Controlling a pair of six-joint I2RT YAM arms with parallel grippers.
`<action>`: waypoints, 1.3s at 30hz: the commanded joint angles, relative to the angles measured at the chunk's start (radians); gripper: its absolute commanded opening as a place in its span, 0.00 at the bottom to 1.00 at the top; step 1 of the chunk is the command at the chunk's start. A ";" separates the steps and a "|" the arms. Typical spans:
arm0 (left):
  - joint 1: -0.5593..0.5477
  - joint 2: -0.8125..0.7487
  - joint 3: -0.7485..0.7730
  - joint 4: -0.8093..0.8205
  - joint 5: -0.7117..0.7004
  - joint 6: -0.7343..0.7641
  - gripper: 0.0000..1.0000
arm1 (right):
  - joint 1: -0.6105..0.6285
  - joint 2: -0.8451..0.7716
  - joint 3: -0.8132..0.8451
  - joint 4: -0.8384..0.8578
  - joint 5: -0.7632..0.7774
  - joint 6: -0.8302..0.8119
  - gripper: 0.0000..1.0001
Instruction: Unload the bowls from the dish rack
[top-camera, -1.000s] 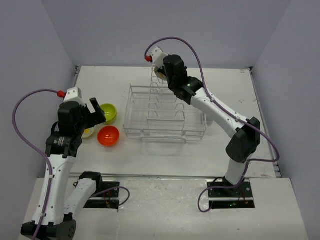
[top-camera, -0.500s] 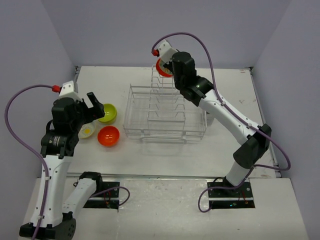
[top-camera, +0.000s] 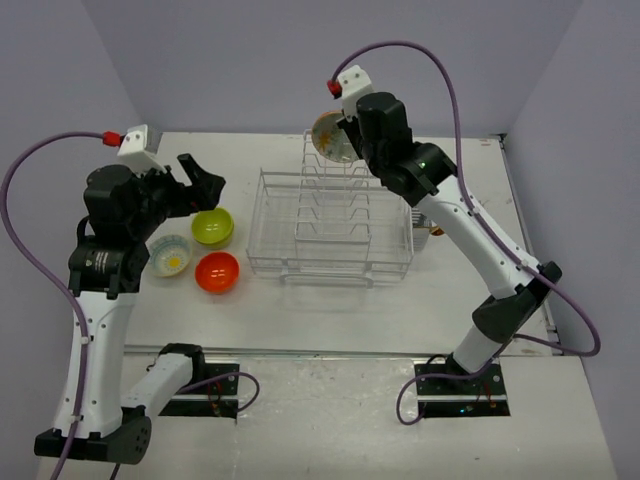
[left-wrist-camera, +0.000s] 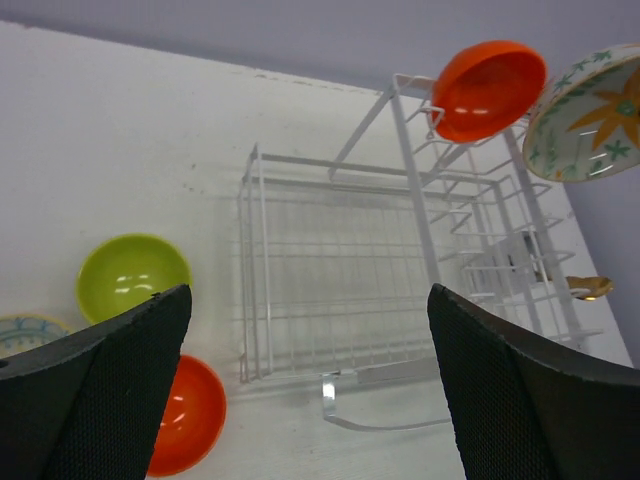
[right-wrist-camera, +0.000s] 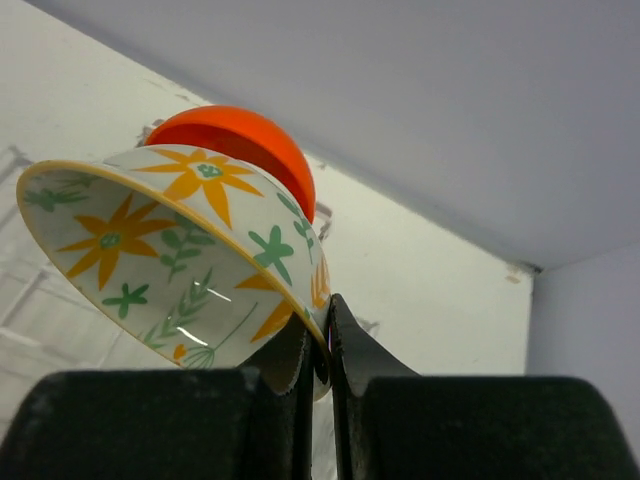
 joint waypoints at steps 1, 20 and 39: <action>-0.006 0.047 0.063 0.116 0.194 0.006 1.00 | 0.005 -0.076 0.124 -0.202 -0.102 0.309 0.00; -0.573 0.320 0.243 0.170 -0.311 0.174 0.79 | 0.060 -0.063 0.191 -0.394 -0.530 0.552 0.00; -0.593 0.374 0.293 0.023 -0.729 0.006 0.00 | 0.080 -0.144 0.089 -0.319 -0.500 0.558 0.76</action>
